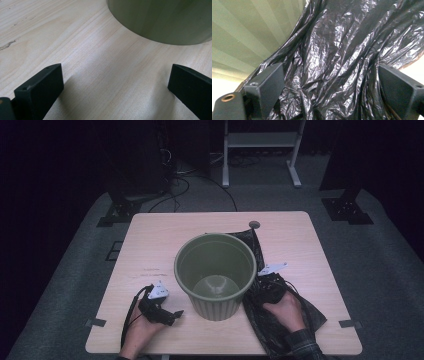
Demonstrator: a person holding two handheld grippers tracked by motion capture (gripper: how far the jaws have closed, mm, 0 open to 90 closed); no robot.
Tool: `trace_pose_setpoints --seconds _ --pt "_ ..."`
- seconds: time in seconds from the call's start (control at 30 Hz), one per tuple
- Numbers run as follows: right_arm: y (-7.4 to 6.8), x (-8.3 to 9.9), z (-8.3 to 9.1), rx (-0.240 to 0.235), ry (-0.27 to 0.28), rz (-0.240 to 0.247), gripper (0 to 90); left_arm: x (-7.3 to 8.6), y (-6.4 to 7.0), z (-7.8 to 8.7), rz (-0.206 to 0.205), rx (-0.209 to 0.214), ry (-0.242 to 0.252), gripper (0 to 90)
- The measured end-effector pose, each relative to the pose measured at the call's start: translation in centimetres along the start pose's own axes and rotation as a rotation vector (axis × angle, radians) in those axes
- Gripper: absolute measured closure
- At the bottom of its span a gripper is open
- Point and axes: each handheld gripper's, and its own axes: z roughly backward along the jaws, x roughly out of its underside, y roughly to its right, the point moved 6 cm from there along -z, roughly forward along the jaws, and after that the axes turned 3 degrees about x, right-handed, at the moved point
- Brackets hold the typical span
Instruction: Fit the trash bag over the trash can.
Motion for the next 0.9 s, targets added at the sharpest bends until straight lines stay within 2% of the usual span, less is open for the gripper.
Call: trace_pose_setpoints --seconds 0.07,0.17,0.23,0.37,0.4,0.5,0.67,0.77,0.9 --pt "-0.1 0.0 -0.1 0.013 0.011 0.000 12.1 0.0 0.0 0.0 0.000 0.000 0.000 0.0" --pt "-0.3 0.1 -0.1 0.056 0.006 0.041 15.2 0.0 0.0 0.0 0.000 0.000 0.000 0.0" --pt "-0.4 0.1 0.0 0.055 0.005 0.038 18.1 0.0 0.0 0.0 0.000 0.000 0.000 0.0" --pt "-0.3 0.2 0.4 0.056 0.022 0.037 32.8 0.0 0.0 0.0 0.000 0.000 0.000 0.0" --pt "-0.3 0.3 0.5 0.054 0.025 0.036 39.9 0.0 0.0 0.0 0.000 0.000 0.000 0.0" --pt "-0.5 0.4 0.8 0.034 0.040 0.049 60.8 0.0 0.0 0.0 0.000 0.000 0.000 0.0" --pt "-0.5 0.7 1.1 0.008 0.062 0.046 79.6 0.0 0.0 0.0 0.000 0.000 0.000 0.0" --pt "-0.4 1.0 1.3 -0.040 0.074 0.026 84.9 0.0 0.0 0.0 0.000 0.000 0.000 0.0" --pt "-0.3 1.3 1.4 -0.076 0.076 0.022 85.8 0.0 0.0 0.0 0.000 0.000 0.000 0.0"
